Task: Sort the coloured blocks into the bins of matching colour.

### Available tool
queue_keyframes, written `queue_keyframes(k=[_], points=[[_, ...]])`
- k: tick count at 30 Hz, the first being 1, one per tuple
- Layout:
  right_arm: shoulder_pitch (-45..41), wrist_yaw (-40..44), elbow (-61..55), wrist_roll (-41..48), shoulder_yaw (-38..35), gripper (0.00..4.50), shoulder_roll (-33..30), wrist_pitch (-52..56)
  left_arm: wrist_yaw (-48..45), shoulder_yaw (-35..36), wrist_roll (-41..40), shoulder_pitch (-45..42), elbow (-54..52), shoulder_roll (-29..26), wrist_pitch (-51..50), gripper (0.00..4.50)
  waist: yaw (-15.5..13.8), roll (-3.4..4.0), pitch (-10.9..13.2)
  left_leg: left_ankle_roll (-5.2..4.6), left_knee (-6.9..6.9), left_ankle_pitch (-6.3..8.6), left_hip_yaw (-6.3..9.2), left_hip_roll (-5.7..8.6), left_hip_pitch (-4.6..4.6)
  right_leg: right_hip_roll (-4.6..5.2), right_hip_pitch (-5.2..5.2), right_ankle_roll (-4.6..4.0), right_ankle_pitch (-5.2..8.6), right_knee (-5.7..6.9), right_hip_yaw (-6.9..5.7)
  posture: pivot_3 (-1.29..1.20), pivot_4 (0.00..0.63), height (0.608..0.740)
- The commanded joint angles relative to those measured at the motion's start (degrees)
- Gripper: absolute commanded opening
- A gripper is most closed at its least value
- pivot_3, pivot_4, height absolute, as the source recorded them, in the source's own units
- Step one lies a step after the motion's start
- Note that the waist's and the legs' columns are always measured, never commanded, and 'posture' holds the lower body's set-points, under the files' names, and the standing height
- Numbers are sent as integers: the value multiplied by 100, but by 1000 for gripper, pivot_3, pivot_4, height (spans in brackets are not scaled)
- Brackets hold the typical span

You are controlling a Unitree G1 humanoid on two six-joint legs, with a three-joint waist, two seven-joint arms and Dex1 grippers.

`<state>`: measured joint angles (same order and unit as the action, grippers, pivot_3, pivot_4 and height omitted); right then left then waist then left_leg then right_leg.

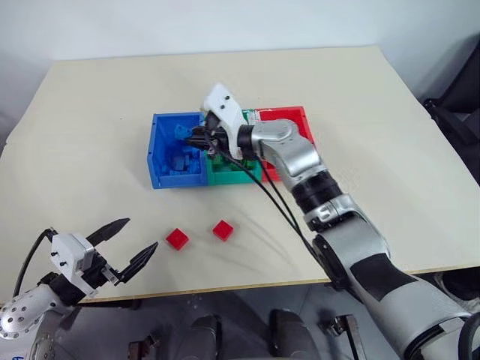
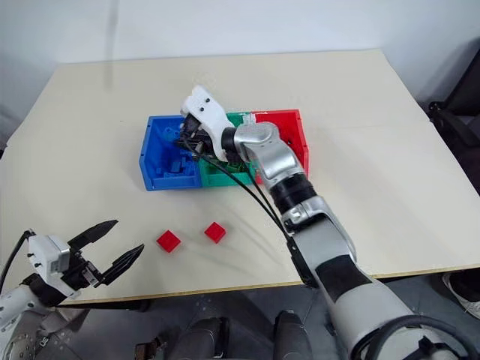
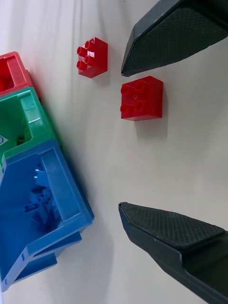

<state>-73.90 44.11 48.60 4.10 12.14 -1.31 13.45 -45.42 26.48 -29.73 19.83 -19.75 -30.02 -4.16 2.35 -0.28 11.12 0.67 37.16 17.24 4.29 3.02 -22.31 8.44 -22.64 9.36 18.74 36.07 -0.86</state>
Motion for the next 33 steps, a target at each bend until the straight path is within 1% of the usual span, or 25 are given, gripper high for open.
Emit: queue_keyframes(k=[1,4,7,10,11,16,18,20,24,27,29,33], points=[[-360,-255,745,-108,-178,1194,216,-544,81,66,-42,64,-264,24,85,4500,21,0,0,0,-1,0,-1,0,0,0,0,0,0,1,0,0,150,740],[-466,-261,1080,-116,-293,2189,282,-776,103,58,-39,111,-310,37,97,4500,78,0,0,0,-6,0,-1,-3,0,-2,-3,0,0,3,-1,0,150,740],[-385,-109,978,-1,-468,3261,216,-981,78,31,-23,157,-309,31,111,4500,104,1,1,0,-7,0,-2,-3,0,-2,-3,0,0,2,-1,0,150,740],[-16,400,313,190,-614,4298,-32,-1179,23,-26,-21,63,-241,-30,93,4500,103,1,0,0,-9,0,-3,-5,0,-4,-5,0,0,1,-2,0,150,740],[209,659,-68,283,-636,4463,-168,-1186,1,-49,-23,-4,-201,-64,81,4500,101,1,0,0,-9,0,-3,-6,0,-4,-5,0,0,1,-2,0,150,740],[1695,1690,-2236,712,-663,4463,-1119,-1033,-221,-204,-7,-346,55,-278,24,4500,-16,-2,-1,-8,3,5,0,0,-2,-1,5,3,-1,-2,-5,0,150,740],[2408,2186,-3126,1249,-896,4463,-1512,-1049,-400,-267,-67,-432,140,-410,-44,4500,-53,-2,-1,-11,4,7,-6,5,-2,0,6,6,-3,-7,-2,0,150,740],[3058,2576,-3760,1701,-1162,4463,-1867,-1182,-528,-282,-84,-510,247,-535,-103,4500,-73,-1,-1,-12,0,7,-10,7,-2,0,5,7,-3,-11,-2,0,150,740],[4268,3511,-4306,2022,-1389,4463,-2867,-1408,-823,-271,14,-728,732,-803,-48,4500,-73,-1,-1,-13,1,8,-17,12,1,-1,9,7,-3,-13,-4,0,150,740],[5123,3928,-4535,2216,-1635,4463,-3551,-1374,-1122,-289,190,-989,1269,-1053,227,4500,-89,-2,-1,-14,2,8,-24,16,4,-1,13,8,-3,-18,-4,0,150,740],[5473,4109,-4511,2161,-1736,4463,-3821,-1725,-1233,-242,151,-1167,1532,-1156,264,4500,-90,-1,-1,-14,5,8,-25,16,4,-1,14,8,-3,-16,-5,0,150,740],[5936,3868,-4731,2397,-2053,4463,-4023,-1492,-1483,-233,113,-1384,1904,-1357,248,4500,-72,-2,-1,-14,10,8,-38,10,12,0,16,11,-5,-16,-4,0,150,740]])
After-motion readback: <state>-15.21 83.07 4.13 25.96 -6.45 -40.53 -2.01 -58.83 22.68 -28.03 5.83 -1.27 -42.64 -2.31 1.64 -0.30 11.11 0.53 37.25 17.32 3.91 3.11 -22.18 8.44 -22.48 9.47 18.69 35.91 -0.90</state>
